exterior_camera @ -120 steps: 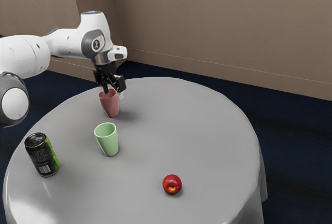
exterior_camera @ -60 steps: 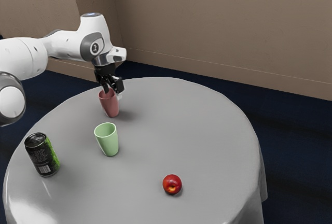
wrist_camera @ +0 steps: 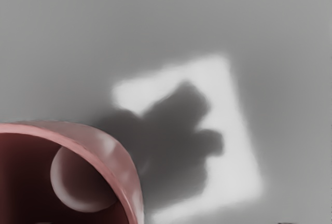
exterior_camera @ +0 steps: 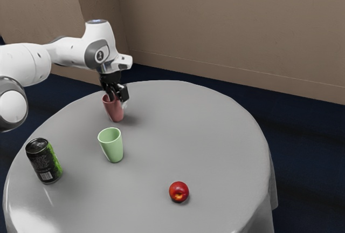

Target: Place the left cup onto the right cup

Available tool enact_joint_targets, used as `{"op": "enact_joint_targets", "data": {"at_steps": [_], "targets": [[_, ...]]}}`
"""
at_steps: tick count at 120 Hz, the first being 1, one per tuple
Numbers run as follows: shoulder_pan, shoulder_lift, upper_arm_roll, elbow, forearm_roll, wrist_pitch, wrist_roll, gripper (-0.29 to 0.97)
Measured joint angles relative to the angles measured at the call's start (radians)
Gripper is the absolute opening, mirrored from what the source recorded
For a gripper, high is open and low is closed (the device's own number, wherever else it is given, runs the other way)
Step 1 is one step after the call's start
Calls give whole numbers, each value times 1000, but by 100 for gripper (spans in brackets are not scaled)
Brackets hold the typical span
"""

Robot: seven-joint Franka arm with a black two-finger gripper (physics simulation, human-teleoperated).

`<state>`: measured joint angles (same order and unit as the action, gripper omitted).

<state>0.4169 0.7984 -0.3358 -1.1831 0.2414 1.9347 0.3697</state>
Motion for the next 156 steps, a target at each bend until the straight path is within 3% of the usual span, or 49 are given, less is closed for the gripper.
{"op": "enact_joint_targets", "data": {"at_steps": [64, 156], "targets": [[6, 14, -10, 15, 16, 4, 10, 44], [8, 19, -3, 15, 15, 3, 3, 5]]}}
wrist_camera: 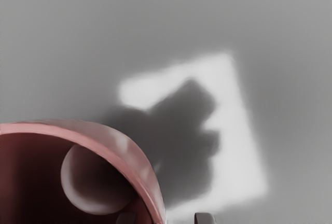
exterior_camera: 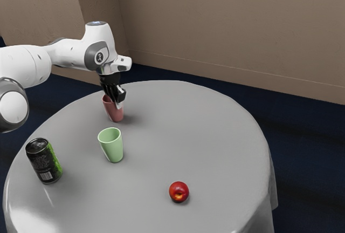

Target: Place the left cup onto the right cup

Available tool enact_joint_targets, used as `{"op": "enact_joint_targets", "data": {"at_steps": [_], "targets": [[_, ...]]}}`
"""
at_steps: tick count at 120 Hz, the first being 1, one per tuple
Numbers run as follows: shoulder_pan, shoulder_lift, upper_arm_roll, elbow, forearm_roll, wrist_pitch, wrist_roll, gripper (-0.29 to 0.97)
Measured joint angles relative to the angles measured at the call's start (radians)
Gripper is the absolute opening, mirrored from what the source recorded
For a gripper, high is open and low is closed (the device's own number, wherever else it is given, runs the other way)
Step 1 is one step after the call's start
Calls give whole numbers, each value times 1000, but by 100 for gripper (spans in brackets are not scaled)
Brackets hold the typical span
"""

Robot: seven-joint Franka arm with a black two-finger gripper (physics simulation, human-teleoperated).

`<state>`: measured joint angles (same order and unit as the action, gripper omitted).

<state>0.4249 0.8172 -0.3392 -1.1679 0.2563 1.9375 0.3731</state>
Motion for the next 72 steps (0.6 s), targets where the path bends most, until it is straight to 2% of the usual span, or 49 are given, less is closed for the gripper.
{"op": "enact_joint_targets", "data": {"at_steps": [40, 72], "targets": [[0, 0, 3, 0, 1, 0, -2, -7], [-1, -1, 3, 0, 3, 0, -6, -10]]}}
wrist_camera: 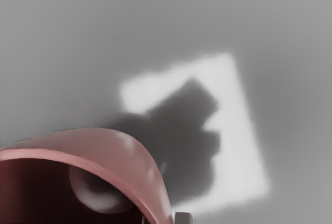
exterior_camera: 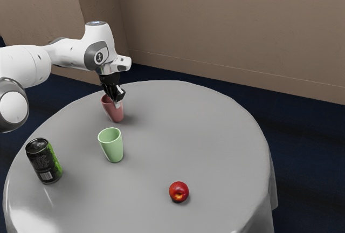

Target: Place the left cup onto the right cup

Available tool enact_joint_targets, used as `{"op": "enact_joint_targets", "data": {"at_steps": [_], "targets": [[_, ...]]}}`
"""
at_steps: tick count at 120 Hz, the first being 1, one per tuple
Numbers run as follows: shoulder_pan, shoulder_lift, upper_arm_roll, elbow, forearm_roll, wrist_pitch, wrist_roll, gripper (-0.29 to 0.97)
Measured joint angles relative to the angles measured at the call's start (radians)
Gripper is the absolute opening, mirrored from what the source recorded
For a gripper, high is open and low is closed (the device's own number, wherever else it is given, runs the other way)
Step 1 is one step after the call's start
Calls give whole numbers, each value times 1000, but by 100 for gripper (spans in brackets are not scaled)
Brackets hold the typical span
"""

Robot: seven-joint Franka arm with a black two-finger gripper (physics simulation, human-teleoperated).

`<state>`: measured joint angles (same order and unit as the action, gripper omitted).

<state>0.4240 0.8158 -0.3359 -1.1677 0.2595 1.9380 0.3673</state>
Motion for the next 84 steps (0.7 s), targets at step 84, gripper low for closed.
{"op": "enact_joint_targets", "data": {"at_steps": [84], "targets": [[-42, -109, 12, -40, 2, -37, -19, -11]]}}
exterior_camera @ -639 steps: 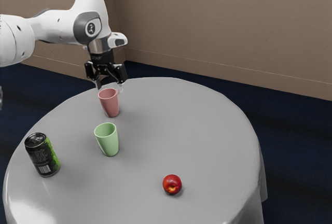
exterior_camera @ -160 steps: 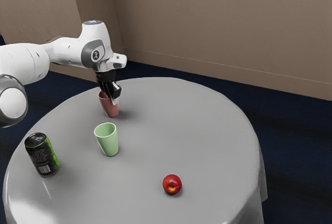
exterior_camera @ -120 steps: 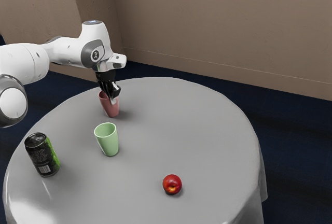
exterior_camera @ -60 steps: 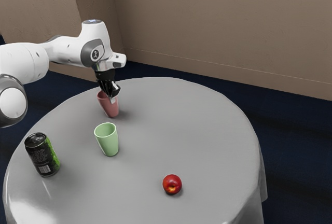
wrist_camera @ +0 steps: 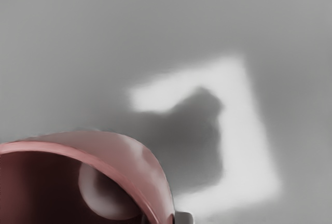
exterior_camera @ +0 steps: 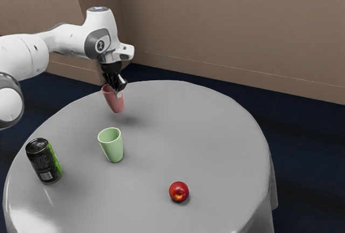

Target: Place the left cup onto the right cup

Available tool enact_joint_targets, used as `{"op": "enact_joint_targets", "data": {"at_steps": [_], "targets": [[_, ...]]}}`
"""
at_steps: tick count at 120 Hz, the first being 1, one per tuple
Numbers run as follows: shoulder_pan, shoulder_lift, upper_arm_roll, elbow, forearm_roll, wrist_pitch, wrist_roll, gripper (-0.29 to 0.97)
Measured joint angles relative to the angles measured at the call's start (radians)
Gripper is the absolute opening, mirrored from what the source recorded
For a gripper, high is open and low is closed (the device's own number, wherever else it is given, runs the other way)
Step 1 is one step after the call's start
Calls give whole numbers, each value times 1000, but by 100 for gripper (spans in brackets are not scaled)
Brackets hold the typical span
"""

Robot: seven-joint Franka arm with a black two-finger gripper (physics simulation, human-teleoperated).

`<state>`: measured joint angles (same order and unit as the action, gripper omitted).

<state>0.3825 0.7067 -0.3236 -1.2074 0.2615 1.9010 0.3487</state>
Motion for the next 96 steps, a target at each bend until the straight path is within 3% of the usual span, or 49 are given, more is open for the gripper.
{"op": "enact_joint_targets", "data": {"at_steps": [40, 96], "targets": [[-33, -105, 19, -108, -23, -1, -17, -11], [-125, -284, 115, -298, -102, 34, -39, -11]]}}
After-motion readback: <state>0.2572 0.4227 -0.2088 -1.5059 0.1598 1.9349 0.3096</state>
